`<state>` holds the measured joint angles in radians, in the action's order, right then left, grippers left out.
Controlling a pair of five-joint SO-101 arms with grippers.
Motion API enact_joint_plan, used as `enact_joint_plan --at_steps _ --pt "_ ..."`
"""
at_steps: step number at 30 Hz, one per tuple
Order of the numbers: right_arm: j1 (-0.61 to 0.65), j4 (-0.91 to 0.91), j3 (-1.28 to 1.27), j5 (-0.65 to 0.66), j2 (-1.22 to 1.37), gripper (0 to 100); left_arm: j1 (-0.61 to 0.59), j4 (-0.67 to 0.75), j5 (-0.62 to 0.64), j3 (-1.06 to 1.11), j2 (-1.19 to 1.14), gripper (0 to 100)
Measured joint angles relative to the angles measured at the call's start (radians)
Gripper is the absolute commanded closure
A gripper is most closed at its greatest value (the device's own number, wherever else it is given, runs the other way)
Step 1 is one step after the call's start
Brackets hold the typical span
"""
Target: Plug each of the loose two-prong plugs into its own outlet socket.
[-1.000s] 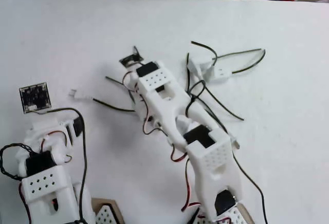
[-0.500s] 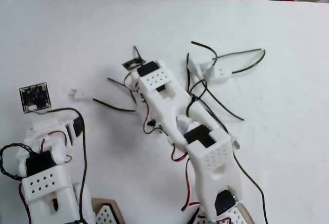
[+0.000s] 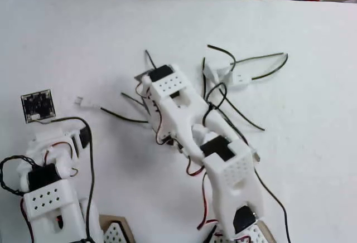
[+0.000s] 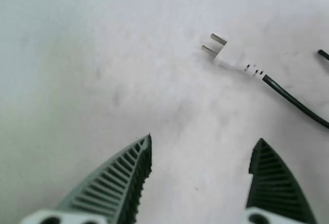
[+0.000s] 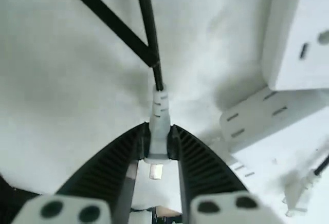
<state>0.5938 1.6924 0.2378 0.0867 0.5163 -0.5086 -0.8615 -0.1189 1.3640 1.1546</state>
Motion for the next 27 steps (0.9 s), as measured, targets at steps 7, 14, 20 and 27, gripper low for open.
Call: enact_joint_plan --at_steps 7,14,20,27 --pt "-0.034 0.012 -0.081 0.078 -0.299 98.1 0.000 0.000 0.000 0.000 0.000 69" --pt "-0.035 0.017 -0.183 0.087 -0.624 98.1 0.000 0.000 0.000 0.000 0.000 69" --pt "-0.035 -0.014 -0.290 0.049 -0.861 98.1 0.000 0.000 0.000 0.000 0.000 69" --pt "-0.034 -0.219 -0.560 -0.020 -1.138 98.1 0.000 0.000 0.000 0.000 0.000 69"
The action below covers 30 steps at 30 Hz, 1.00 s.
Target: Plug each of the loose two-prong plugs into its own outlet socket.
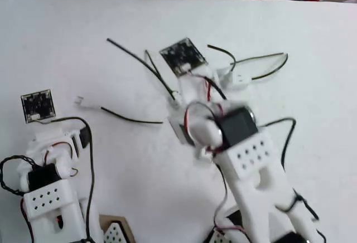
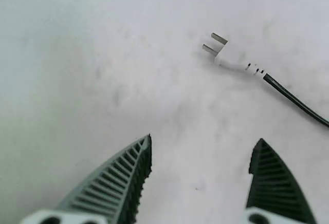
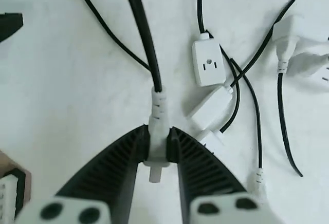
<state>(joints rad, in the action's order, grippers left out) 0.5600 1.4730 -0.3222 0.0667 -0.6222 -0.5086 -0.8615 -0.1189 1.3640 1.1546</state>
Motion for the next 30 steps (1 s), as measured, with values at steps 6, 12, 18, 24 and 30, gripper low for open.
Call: enact_joint_plan --at_steps 6,12,18,24,30 --pt "0.044 -0.334 -0.351 -0.051 -0.196 98.1 0.005 0.081 0.000 -0.002 0.000 69" --pt "0.118 -0.658 -0.634 -0.103 -0.321 98.1 0.130 0.101 0.117 -0.051 0.000 70" --pt "0.143 -0.804 -0.773 -0.109 -0.446 98.1 0.310 0.101 0.166 -0.130 0.000 73" --pt "0.150 -0.819 -0.856 -0.109 -0.563 98.1 0.539 0.101 0.172 -0.187 0.000 73" --pt "0.140 -0.818 -0.924 -0.110 -0.644 98.1 0.740 0.101 0.164 -0.206 0.000 73"
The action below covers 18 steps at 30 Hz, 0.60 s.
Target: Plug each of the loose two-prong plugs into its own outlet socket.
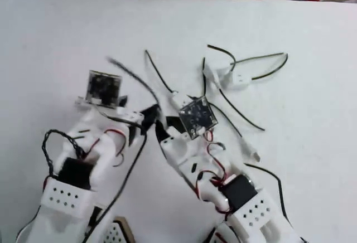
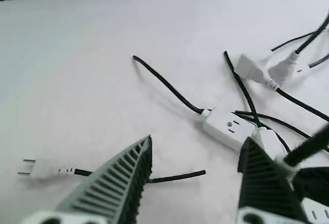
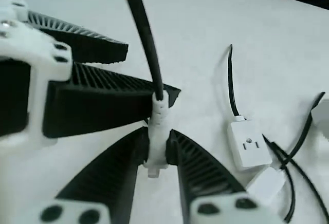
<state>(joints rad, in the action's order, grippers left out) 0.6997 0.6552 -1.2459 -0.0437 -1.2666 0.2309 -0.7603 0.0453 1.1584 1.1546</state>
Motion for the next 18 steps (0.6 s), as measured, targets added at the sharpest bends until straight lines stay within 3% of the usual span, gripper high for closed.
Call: enact_joint_plan --at_steps 5,12,18 --pt "-0.002 0.000 -0.025 0.000 -0.018 98.1 0.075 0.002 -0.078 -0.006 0.003 73" --pt "-0.015 0.000 -0.025 0.000 -0.021 98.1 0.074 0.002 -0.060 -0.006 0.017 73" --pt "-0.183 -0.014 -0.023 0.002 -0.031 98.1 0.005 -0.008 -0.041 -0.005 0.014 72"
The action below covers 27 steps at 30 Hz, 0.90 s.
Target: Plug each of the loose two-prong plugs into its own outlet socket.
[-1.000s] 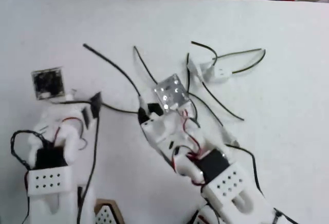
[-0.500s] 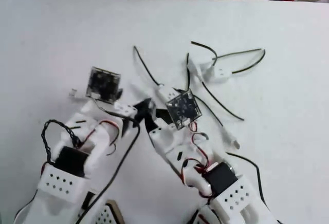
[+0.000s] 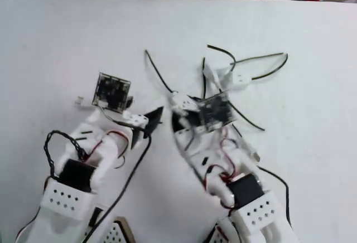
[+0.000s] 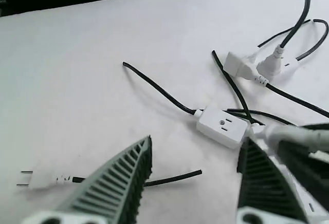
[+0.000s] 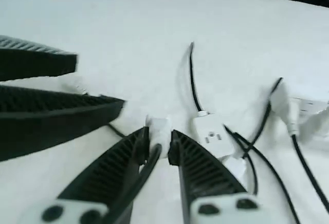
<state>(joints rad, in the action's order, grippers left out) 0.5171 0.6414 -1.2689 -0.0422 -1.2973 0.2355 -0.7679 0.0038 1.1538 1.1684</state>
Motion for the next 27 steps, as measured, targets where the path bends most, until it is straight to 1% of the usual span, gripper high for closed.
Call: enact_joint_plan --at_steps 5,10,14,18,24,27 --pt "-0.170 -0.104 0.000 -0.012 0.000 98.1 0.011 -0.046 0.003 0.000 0.000 72" --pt "-0.361 -0.219 0.000 -0.149 0.000 98.1 0.127 -0.072 0.003 0.000 0.000 72" --pt "-0.482 -0.276 0.000 -0.245 0.000 98.1 0.227 -0.072 0.005 -0.014 -0.044 72" --pt "-0.523 -0.301 0.000 -0.276 0.000 98.1 0.279 -0.075 0.043 -0.127 -0.235 72" --pt "-0.562 -0.304 0.000 -0.279 0.000 98.1 0.341 -0.163 0.137 -0.423 -0.680 72" --pt "-0.578 -0.304 0.000 -0.279 0.000 98.1 0.385 -0.176 0.180 -0.546 -0.902 72"
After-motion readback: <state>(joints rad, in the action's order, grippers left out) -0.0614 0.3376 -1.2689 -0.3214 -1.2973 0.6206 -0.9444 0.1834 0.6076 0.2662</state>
